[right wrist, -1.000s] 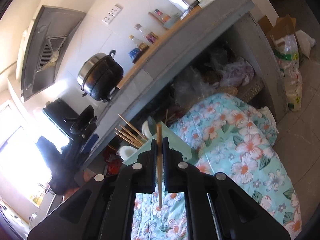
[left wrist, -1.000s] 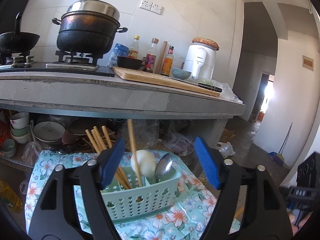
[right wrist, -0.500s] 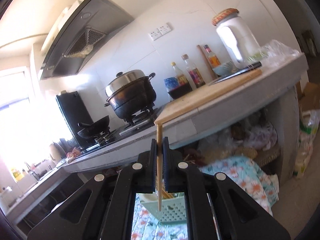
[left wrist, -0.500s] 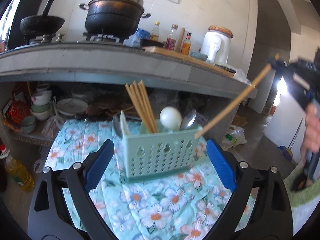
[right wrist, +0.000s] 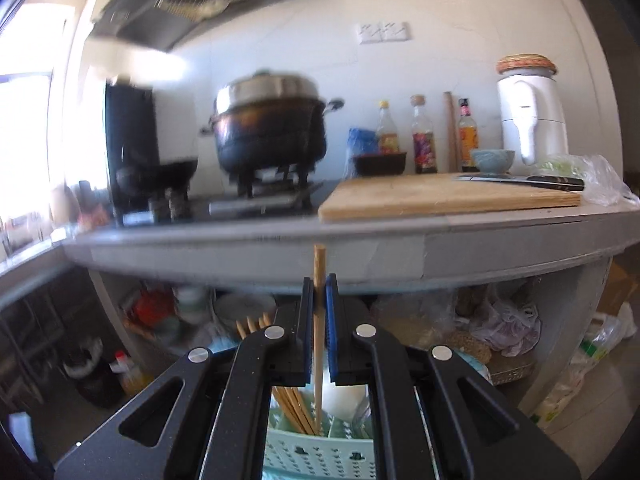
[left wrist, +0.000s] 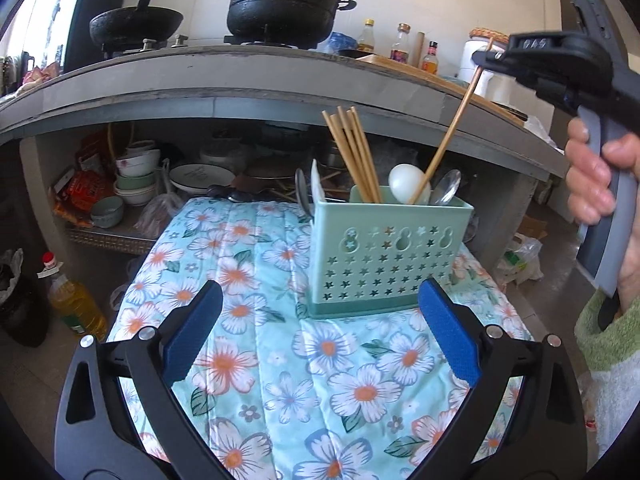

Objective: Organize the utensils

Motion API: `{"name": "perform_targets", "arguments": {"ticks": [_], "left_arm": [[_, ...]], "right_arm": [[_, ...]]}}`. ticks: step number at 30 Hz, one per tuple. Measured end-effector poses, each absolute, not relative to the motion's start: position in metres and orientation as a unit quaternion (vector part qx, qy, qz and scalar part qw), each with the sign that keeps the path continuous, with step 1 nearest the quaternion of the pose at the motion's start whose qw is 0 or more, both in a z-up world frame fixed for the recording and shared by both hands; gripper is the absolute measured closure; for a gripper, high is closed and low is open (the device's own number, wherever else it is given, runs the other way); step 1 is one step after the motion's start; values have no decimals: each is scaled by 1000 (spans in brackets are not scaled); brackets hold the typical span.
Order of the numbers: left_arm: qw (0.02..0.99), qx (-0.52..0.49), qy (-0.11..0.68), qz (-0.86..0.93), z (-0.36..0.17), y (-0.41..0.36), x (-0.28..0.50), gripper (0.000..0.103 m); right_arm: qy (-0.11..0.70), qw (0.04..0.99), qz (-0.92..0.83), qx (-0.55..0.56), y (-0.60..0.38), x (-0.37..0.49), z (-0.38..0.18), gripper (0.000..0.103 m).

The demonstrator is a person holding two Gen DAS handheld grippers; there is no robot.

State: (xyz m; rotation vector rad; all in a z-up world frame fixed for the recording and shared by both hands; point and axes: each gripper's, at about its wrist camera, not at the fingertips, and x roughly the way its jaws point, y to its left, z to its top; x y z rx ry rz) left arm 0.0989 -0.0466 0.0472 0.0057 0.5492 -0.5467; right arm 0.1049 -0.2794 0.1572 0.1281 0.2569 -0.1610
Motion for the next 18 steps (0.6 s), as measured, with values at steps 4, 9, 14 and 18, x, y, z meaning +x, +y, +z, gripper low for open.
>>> {"name": "perform_targets", "arguments": {"ticks": [4, 9, 14, 18], "left_arm": [[932, 17, 261, -249, 47, -48, 96, 9], [939, 34, 255, -227, 49, -50, 93, 9], [944, 33, 261, -200, 53, -51, 90, 9], [950, 38, 263, -165, 59, -53, 86, 9]], "right_arm": [[157, 986, -58, 15, -258, 105, 134, 94], [144, 988, -34, 35, -255, 71, 136, 67], [121, 988, -43, 83, -264, 22, 137, 54], [145, 979, -132, 60, -255, -6, 116, 36]]}}
